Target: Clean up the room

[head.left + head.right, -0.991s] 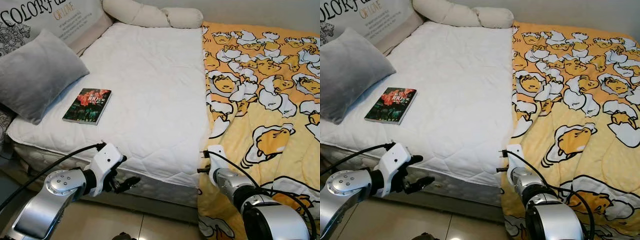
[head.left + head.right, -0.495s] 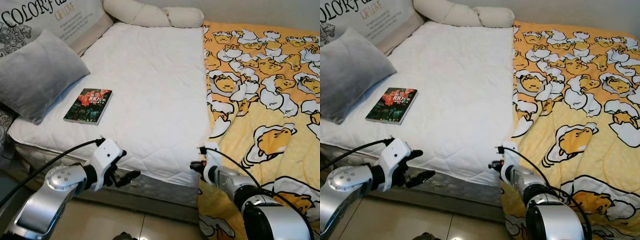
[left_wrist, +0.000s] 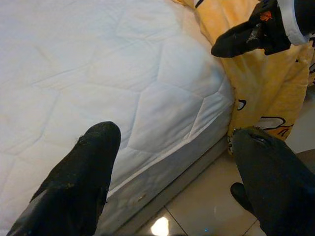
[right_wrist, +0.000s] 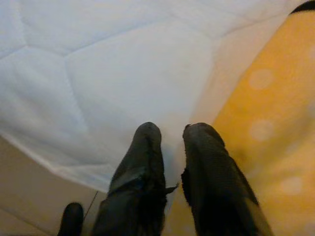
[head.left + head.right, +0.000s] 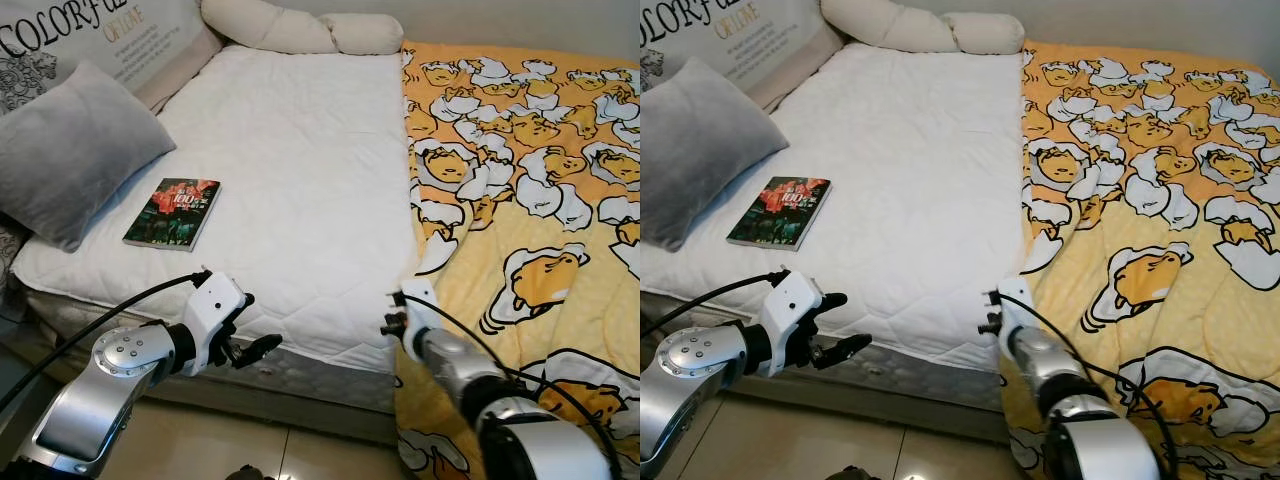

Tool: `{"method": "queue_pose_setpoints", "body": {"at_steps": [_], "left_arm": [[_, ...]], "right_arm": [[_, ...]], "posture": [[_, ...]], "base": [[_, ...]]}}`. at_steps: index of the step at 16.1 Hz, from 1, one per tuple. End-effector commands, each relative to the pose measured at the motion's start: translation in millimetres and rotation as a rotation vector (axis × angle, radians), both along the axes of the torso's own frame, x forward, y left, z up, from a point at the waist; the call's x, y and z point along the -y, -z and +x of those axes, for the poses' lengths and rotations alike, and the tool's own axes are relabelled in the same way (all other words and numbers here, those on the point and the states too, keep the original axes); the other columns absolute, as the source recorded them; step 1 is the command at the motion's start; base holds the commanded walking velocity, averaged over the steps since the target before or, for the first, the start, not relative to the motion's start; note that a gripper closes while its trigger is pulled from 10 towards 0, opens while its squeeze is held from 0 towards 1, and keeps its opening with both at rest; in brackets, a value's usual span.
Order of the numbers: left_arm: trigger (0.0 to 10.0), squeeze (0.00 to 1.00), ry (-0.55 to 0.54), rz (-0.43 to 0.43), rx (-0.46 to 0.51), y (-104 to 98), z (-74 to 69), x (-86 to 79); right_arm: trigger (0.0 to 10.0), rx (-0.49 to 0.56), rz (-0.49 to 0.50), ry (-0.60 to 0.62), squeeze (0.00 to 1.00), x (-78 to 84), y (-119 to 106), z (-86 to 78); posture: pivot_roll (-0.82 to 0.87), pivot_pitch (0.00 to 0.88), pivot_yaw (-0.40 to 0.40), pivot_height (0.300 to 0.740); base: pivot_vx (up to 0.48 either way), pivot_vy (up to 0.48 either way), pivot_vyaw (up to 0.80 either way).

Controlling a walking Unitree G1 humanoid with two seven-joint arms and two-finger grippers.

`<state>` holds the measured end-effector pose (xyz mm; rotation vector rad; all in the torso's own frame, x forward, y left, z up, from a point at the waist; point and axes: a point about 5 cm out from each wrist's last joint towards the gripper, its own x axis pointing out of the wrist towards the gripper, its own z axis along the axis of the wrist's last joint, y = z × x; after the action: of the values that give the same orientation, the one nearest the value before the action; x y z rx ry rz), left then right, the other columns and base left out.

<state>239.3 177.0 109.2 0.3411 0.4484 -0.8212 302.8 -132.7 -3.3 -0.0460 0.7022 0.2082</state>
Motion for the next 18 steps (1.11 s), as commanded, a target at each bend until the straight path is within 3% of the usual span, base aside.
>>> {"method": "queue_pose_setpoints", "body": {"at_steps": [1, 11, 18], "left_arm": [[10.0, 0.00, 0.001, 0.007, -0.003, 2, -1.1, 0.2], [10.0, 0.00, -0.006, 0.016, -0.005, 4, -2.6, 0.0], [10.0, 0.00, -0.007, 0.017, -0.018, 4, -8.4, -0.9]], "right_arm": [[10.0, 0.018, -0.013, 0.066, 1.00, -1.9, -6, 6.7], [10.0, 0.016, -0.147, 0.105, 1.00, -19.4, -10, 10.7], [10.0, 0.032, -0.302, 0.118, 1.00, -10.3, -9, 9.3]], "posture": [[0.08, 0.000, 0.019, 0.740], [0.10, 0.000, 0.002, 0.740], [0.10, 0.011, 0.001, 0.740]], "base": [[0.000, 0.000, 0.00], [0.000, 0.000, 0.00], [0.000, 0.000, 0.00]]}}
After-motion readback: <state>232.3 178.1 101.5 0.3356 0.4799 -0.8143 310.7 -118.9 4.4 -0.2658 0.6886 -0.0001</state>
